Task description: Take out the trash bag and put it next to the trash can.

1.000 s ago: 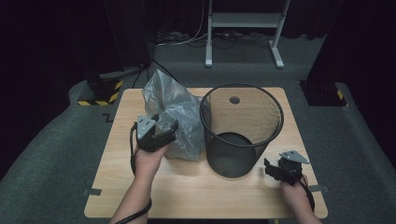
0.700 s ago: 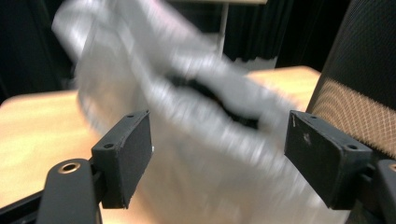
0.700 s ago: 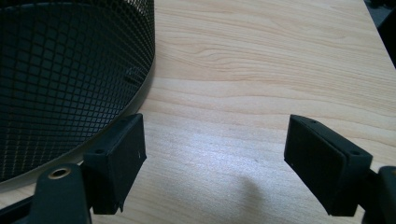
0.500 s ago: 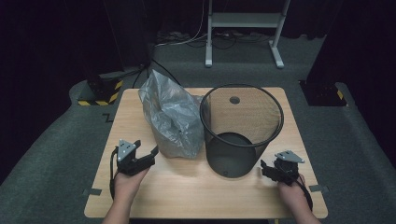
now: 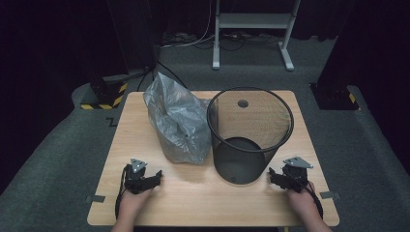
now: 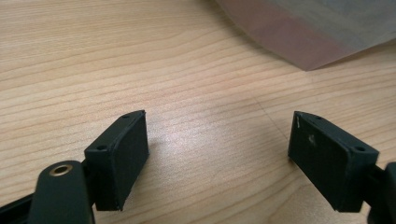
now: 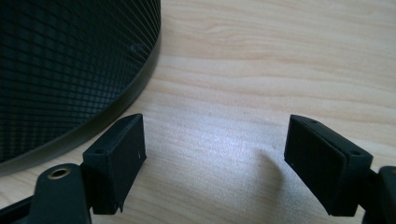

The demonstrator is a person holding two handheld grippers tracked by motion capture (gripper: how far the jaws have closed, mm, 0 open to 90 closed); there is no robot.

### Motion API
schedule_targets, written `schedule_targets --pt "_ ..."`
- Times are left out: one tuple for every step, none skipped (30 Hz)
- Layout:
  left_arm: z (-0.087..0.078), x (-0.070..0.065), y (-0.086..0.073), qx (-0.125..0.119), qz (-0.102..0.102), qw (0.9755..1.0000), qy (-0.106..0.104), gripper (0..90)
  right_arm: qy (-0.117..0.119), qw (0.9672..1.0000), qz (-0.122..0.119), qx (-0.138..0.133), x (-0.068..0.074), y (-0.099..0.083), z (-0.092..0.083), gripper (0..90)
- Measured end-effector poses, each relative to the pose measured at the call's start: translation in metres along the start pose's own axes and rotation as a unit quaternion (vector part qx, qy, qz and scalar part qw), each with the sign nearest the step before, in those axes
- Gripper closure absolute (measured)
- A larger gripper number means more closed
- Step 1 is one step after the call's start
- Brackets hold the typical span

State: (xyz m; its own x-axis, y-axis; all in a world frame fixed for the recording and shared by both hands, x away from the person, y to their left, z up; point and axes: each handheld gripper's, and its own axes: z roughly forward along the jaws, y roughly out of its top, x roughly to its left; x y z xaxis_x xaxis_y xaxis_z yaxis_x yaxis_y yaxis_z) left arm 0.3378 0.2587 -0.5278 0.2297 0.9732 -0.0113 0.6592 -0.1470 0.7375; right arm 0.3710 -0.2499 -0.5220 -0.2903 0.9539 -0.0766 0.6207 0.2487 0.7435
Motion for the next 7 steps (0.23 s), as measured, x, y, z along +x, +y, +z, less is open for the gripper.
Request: schedule_targets --pt "0.0001 -0.0005 0.0 0.001 0.002 1.0 0.0 19.6 0.002 1.0 0.001 0.001 -0.0001 -0.0007 0.0009 20.0" --pt "0.0 -0.0008 -0.0001 0.002 0.002 1.0 0.001 19.0 0.004 1.0 0.005 -0.001 -0.0007 -0.0013 0.0012 19.8" --pt "0.0001 -0.001 0.0 0.003 0.002 1.0 0.0 18.6 0.005 1.0 0.008 0.0 -0.0012 -0.0014 0.0013 19.6" --pt "0.0002 -0.0012 0.0001 0.003 0.003 1.0 0.0 18.3 0.005 1.0 0.008 -0.001 -0.0014 -0.0016 0.0013 19.6" --pt "0.0003 -0.0012 0.0002 0.004 0.005 1.0 -0.001 17.8 0.005 0.9999 0.01 0.0 -0.0013 -0.0018 0.0012 19.6" --pt "0.0004 -0.0012 0.0002 0.004 0.005 1.0 -0.002 17.2 0.006 0.9999 0.011 0.001 -0.0012 -0.002 0.001 19.6" --pt "0.0004 -0.0012 0.0003 0.004 0.006 1.0 -0.002 16.8 0.005 0.9999 0.012 0.001 -0.0014 -0.002 0.0009 19.6"
